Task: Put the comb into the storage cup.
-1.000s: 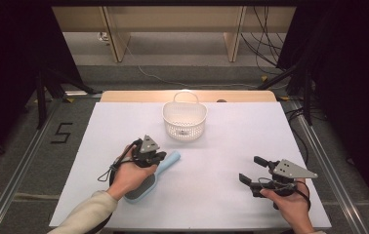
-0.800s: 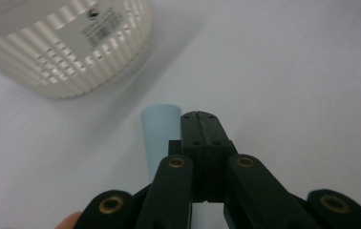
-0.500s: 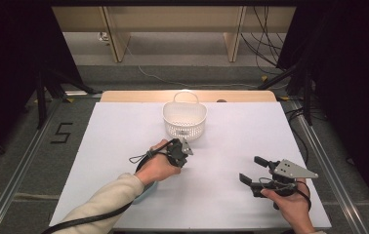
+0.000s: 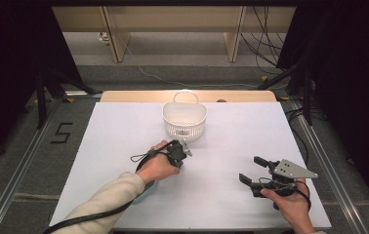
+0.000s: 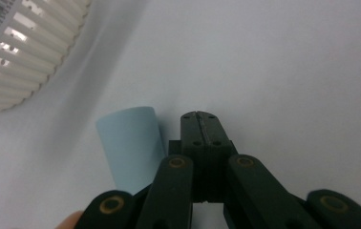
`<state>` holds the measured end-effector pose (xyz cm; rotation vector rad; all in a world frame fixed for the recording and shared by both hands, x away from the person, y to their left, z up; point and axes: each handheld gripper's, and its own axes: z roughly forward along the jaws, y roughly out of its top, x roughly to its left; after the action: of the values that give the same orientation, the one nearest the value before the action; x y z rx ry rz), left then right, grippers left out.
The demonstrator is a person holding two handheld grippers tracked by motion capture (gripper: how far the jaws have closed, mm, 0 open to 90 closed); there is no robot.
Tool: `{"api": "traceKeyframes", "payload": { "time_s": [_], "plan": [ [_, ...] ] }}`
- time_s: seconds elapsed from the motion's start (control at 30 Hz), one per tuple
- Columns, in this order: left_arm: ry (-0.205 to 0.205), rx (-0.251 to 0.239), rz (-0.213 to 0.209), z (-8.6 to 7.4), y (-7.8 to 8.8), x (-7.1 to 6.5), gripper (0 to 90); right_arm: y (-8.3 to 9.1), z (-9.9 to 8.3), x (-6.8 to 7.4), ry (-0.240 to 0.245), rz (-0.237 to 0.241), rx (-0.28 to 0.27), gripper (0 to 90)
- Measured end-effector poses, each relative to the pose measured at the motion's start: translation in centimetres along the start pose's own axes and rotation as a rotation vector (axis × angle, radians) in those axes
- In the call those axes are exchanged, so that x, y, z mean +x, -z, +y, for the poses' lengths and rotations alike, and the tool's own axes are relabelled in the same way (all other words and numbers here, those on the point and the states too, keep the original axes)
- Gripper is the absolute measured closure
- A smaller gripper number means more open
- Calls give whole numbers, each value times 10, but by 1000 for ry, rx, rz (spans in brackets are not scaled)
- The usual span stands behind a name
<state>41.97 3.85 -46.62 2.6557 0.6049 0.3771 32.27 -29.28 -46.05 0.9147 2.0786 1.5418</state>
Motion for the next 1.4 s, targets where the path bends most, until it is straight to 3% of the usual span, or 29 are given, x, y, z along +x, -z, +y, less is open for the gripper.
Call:
{"api": "traceKeyframes", "payload": {
  "time_s": [0.37, 0.47, 0.7, 1.07, 1.2, 1.4],
  "plan": [
    [33, 39, 7, -6, -1, 12, 899, 0, 0, 0, -1, 5, 4, 153],
    [37, 56, 31, -11, 0, 18, 899, 0, -1, 0, -3, 6, 5, 153],
    [108, 84, 63, -30, 5, 40, 898, -1, -1, 0, -3, 6, 6, 153],
    [267, 132, 101, -86, 24, 78, 898, -1, -1, -1, -7, 5, 8, 153],
    [324, 131, 107, -112, 34, 85, 899, -2, -1, -1, -8, 4, 10, 153],
    [407, 128, 77, -147, 51, 84, 899, -2, -1, 0, -11, 4, 13, 153]
  ]
}}
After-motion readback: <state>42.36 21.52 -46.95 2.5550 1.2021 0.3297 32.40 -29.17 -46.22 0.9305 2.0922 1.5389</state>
